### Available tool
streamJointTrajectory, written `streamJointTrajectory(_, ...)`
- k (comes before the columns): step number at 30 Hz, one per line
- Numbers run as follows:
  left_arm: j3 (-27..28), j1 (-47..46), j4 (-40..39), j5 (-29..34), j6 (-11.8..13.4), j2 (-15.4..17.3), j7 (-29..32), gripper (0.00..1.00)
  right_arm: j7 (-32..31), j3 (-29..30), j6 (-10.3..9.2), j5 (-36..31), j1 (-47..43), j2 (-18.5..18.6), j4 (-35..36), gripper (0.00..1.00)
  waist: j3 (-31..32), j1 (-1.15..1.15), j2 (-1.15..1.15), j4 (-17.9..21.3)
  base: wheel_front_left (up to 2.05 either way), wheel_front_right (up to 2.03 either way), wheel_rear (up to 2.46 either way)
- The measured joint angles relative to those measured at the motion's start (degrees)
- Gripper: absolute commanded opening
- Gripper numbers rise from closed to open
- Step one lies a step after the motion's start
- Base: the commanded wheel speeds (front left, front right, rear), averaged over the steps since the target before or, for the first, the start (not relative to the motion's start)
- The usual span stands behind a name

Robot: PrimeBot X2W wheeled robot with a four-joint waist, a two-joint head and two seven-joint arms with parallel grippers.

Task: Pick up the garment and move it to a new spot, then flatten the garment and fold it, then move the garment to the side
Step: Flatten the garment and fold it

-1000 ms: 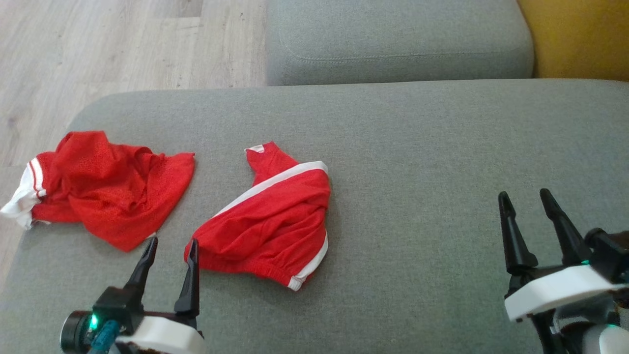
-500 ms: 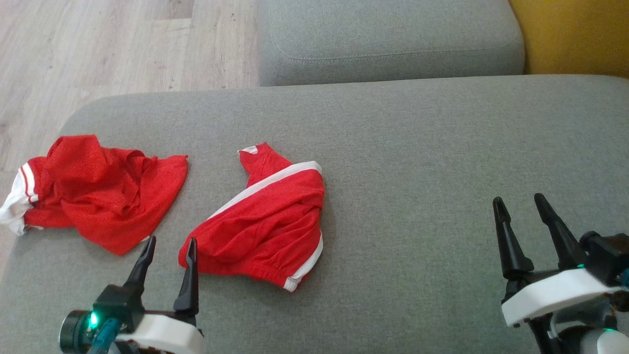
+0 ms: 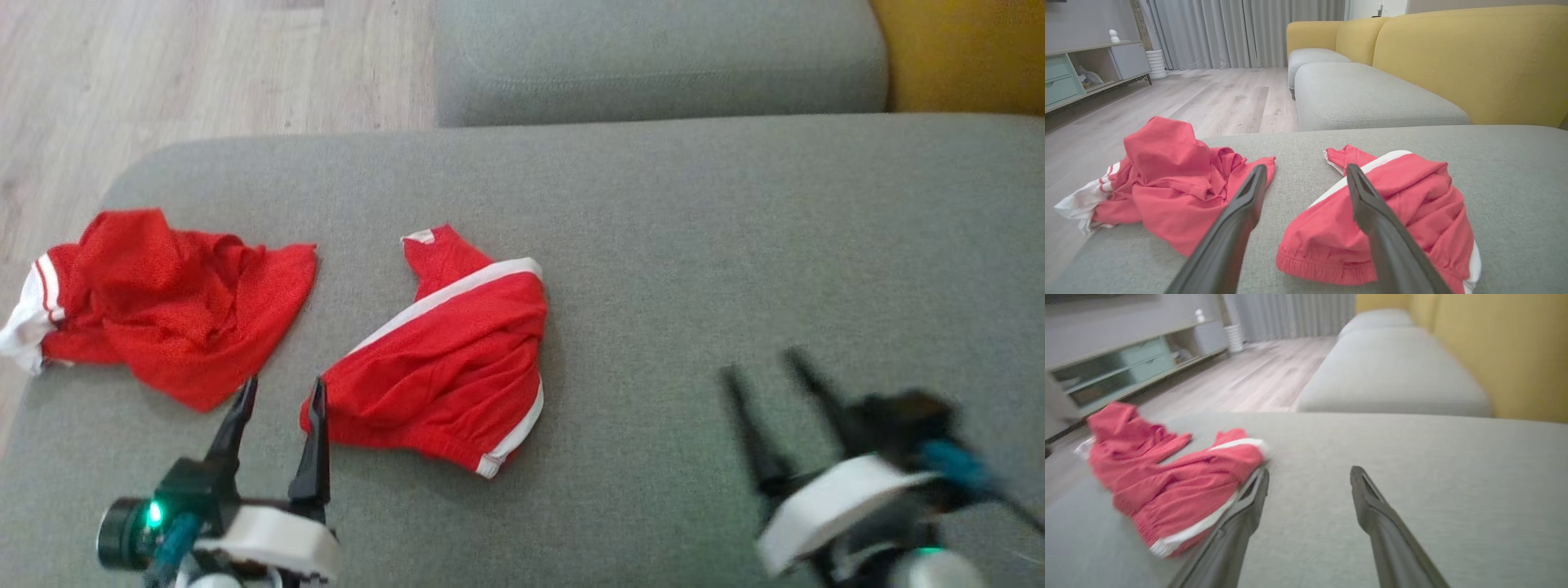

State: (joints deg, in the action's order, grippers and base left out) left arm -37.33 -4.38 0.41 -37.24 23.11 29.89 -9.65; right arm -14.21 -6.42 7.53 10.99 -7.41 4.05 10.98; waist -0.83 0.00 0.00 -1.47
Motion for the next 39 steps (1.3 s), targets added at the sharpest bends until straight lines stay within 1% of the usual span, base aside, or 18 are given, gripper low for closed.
streamJointTrajectory(3, -0.1, -2.2, 0.1, 0.7, 0.0, -0.2, 0.0, 1.0, -2.7, -9.7, 0.0, 1.9, 1.8, 2.9, -3.7, 1.0, -1.4, 0.0, 0.0, -0.6, 0.0, 0.0, 0.0)
streamJointTrajectory(6, -0.5, -4.3, 0.2, 1.5, -0.5, -0.8, 0.0, 1.0, -4.9, -19.6, 0.0, 4.6, 6.0, 5.4, -7.6, 1.0, -2.9, 0.01, 0.0, -1.5, 0.0, 0.0, 0.0)
streamJointTrajectory(9, -1.3, -6.1, 0.7, 2.0, -0.9, -1.8, -0.2, 1.0, -5.6, -27.6, 0.0, 6.5, 10.9, 6.8, -11.6, 1.0, -4.6, 0.01, 0.0, -2.7, 0.0, 0.0, 0.0)
streamJointTrajectory(11, -1.7, -7.3, 1.2, 2.3, -1.0, -2.7, -0.4, 1.0, -5.5, -31.9, 0.0, 7.6, 14.2, 7.3, -14.5, 1.0, -5.7, 0.01, 0.0, -3.6, 0.0, 0.0, 0.0)
streamJointTrajectory(13, -1.8, -8.6, 1.7, 2.5, -1.5, -3.5, -0.6, 1.0, -4.8, -35.1, 0.0, 7.8, 17.4, 7.4, -17.1, 1.0, -6.9, 0.01, 0.0, -4.6, 0.0, 0.0, 0.0)
streamJointTrajectory(15, -1.8, -9.9, 2.3, 2.6, -1.5, -4.1, -1.1, 1.0, -4.3, -37.6, 0.0, 8.0, 20.3, 7.4, -19.6, 1.0, -8.0, 0.01, 0.0, -5.4, 0.0, 0.0, 0.0)
streamJointTrajectory(20, -1.8, -11.5, 3.6, 2.6, -2.0, -5.3, -1.8, 1.0, -3.4, -42.9, 0.0, 6.0, 27.4, 7.1, -27.6, 1.0, -10.5, 0.02, 0.0, -6.9, 0.0, 0.0, 0.0)
streamJointTrajectory(24, -1.8, -12.1, 4.7, 2.9, -2.2, -5.8, -2.2, 1.0, -3.4, -47.0, 0.0, 6.2, 30.8, 5.5, -34.5, 1.0, -11.5, 0.01, 0.0, -7.5, 0.0, 0.0, 0.0)
streamJointTrajectory(25, -1.8, -12.2, 4.8, 3.1, -2.5, -5.9, -2.5, 1.0, -3.4, -47.4, 0.0, 6.3, 31.4, 5.0, -35.6, 0.67, -11.6, 0.01, 0.0, -7.6, 0.0, 0.0, 0.0)
streamJointTrajectory(26, -1.9, -12.3, 4.9, 3.1, -2.5, -6.1, -2.5, 1.0, -3.1, -47.6, 0.0, 6.7, 32.1, 4.5, -36.6, 0.29, -11.7, 0.0, 0.0, -7.7, 0.0, 0.0, 0.0)
streamJointTrajectory(27, -1.9, -12.4, 5.1, 3.1, -2.5, -6.2, -2.5, 1.0, -2.2, -47.6, 0.0, 7.6, 32.7, 4.2, -37.4, 0.0, -11.8, 0.0, 0.0, -7.8, 0.0, 0.0, 0.0)
streamJointTrajectory(31, -1.8, -13.0, 5.5, 3.1, -2.4, -6.6, -2.6, 1.0, 1.8, -46.3, 0.0, 10.5, 32.8, 3.7, -38.5, 0.0, -11.9, 0.0, 0.0, -7.6, 0.0, 0.0, 0.0)
streamJointTrajectory(34, -1.7, -12.9, 5.9, 3.1, -2.4, -6.6, -3.1, 1.0, 4.6, -43.9, 0.0, 12.6, 32.5, 3.5, -36.6, 0.0, -11.6, 0.0, 0.0, -6.9, 0.0, 0.0, 0.0)
streamJointTrajectory(36, -1.6, -12.9, 6.0, 3.0, -2.2, -6.6, -3.1, 1.0, 6.0, -40.6, 0.0, 13.6, 32.2, 3.5, -34.4, 0.0, -11.3, 0.0, 0.0, -6.2, 0.0, 0.0, 0.0)
streamJointTrajectory(39, -1.5, -12.7, 6.0, 3.0, -1.9, -6.4, -3.1, 1.0, 7.0, -33.1, 0.0, 15.3, 29.5, 3.6, -31.4, 0.0, -10.6, 0.0, 0.0, -5.0, 0.0, 0.0, 0.0)
